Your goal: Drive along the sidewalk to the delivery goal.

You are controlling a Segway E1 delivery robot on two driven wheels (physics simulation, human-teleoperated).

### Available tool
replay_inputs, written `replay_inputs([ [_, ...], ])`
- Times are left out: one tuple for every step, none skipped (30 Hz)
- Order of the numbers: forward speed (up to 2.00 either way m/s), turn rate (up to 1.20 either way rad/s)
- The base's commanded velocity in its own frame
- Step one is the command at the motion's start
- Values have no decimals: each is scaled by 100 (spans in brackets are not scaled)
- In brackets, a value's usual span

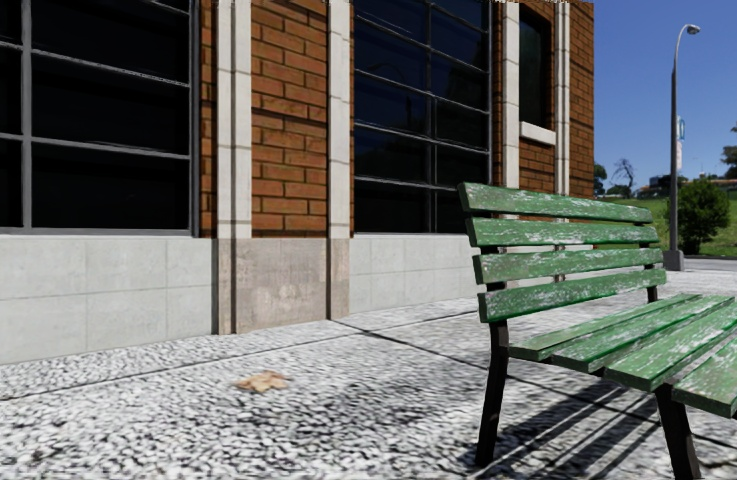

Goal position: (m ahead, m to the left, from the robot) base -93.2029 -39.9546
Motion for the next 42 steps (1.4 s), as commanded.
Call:
replay_inputs([
  [-44,50],
  [-44,50],
  [-44,50],
  [-44,50],
  [-44,50],
  [-44,50],
  [-44,50],
  [-44,50],
  [-44,50],
  [-44,50],
  [-44,50],
  [-44,50],
  [-44,50],
  [-44,50],
  [-44,50],
  [-44,50],
  [-44,50],
  [-44,50],
  [-44,50],
  [-44,50],
  [-44,50],
  [-44,50],
  [-44,50],
  [-44,50],
  [-44,50],
  [-44,50],
  [-44,50],
  [-44,50],
  [-44,50],
  [-44,50],
  [-44,50],
  [-44,47],
  [-44,46],
  [-44,46],
  [-44,46],
  [-44,46],
  [-44,46],
  [-44,46],
  [-44,38],
  [-38,23],
  [-36,12],
  [-36,12],
])
